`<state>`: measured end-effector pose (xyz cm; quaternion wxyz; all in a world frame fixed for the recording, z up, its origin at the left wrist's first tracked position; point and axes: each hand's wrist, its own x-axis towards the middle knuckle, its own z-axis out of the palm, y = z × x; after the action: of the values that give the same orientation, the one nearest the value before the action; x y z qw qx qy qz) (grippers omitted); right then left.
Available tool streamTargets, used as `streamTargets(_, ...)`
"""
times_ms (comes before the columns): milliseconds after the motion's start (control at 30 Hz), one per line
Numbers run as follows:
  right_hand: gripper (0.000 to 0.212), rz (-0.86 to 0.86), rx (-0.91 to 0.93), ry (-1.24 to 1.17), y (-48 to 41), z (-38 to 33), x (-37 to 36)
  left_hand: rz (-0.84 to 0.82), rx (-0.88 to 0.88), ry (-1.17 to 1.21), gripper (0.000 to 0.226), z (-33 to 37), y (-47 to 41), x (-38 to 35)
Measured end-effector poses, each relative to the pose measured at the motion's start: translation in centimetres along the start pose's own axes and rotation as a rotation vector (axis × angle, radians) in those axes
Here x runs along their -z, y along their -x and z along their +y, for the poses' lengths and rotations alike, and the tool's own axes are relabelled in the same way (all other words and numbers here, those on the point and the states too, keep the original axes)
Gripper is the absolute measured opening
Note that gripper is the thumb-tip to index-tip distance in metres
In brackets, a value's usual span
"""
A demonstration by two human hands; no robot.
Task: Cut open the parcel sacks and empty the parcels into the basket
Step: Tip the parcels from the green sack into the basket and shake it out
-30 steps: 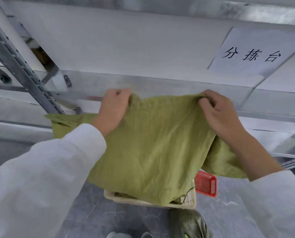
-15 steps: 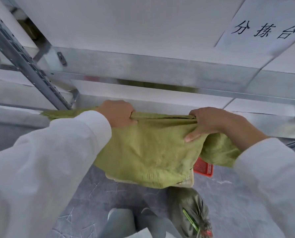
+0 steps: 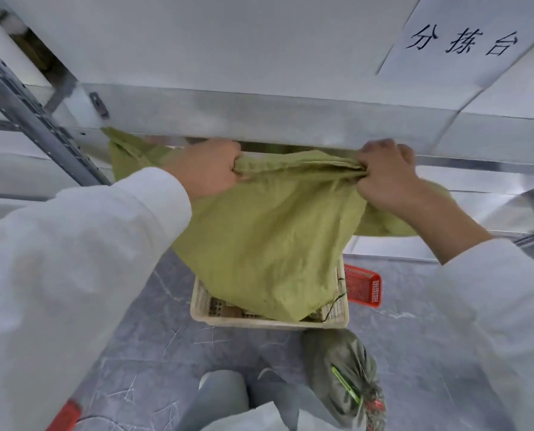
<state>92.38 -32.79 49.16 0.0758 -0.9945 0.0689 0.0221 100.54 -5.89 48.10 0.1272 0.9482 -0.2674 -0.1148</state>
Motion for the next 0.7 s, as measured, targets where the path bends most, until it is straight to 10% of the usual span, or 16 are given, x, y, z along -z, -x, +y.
streamTargets(167,0.026,0.239,-0.045,-0.378,-0.1,0.0,2.2,0.365,0.047,0.369,0.023,0.2,-0.5,2.9)
streamTargets(300,0.029,0.074,0.069,-0.569,-0.4,-0.1,4.0,0.466,-0.006,0.422,0.010,0.3,-0.2,4.7)
streamTargets(400,0.062,-0.253,0.123,-0.036,-0.2,0.7,3.2,0.166,0.017,0.334,0.046,0.0,1.4,3.5)
streamTargets(500,0.037,-0.311,0.185,0.465,0.7,0.3,0.2,-0.152,0.068,-0.196,0.060,0.2,3.0,-0.2)
streamTargets(700,0.016,0.155,0.115,0.262,-1.0,-0.1,4.9,0.353,0.122,-0.052,0.025,0.3,1.7,4.0)
